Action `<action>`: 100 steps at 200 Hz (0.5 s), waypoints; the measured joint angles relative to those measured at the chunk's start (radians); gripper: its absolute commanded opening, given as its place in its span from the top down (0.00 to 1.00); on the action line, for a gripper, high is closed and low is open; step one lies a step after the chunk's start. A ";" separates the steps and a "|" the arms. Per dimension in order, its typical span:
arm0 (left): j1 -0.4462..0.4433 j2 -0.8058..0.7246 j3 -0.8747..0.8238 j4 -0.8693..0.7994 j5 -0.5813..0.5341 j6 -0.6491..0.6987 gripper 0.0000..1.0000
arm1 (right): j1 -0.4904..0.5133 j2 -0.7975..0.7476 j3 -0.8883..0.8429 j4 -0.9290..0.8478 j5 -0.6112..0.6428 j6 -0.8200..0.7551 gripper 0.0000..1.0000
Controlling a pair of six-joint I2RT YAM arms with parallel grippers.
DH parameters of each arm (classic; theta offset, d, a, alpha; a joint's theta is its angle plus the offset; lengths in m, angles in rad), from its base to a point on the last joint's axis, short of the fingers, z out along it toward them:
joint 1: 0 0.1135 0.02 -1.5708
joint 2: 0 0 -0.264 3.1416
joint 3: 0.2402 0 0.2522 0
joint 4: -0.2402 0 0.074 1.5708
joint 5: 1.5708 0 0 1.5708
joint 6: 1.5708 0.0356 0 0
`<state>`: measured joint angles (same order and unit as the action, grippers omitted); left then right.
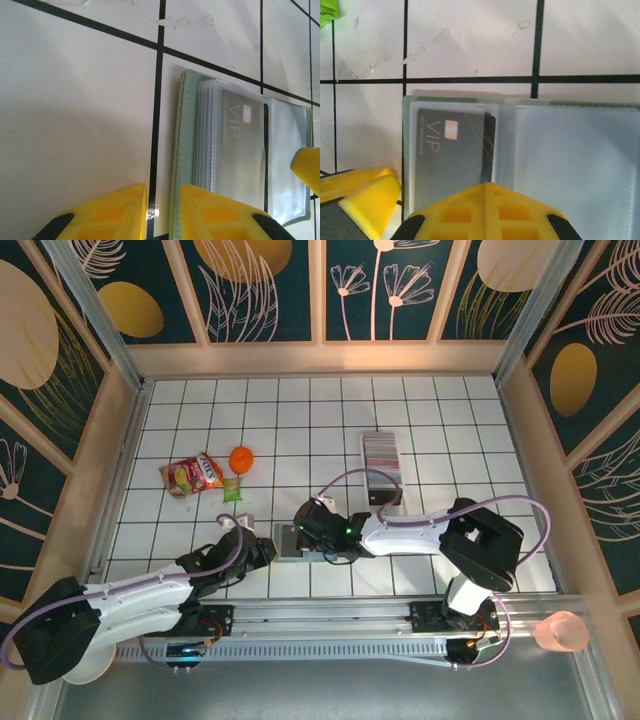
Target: Put the credit cards into the card holder
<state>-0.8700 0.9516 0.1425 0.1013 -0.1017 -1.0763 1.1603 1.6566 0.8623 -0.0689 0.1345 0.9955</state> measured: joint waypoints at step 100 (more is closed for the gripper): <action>0.000 0.021 0.009 0.002 0.000 0.002 0.77 | 0.000 0.048 0.007 -0.004 -0.006 0.001 1.00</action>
<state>-0.8700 0.9730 0.1516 0.1036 -0.1020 -1.0744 1.1603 1.7050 0.8696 -0.0727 0.1287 0.9966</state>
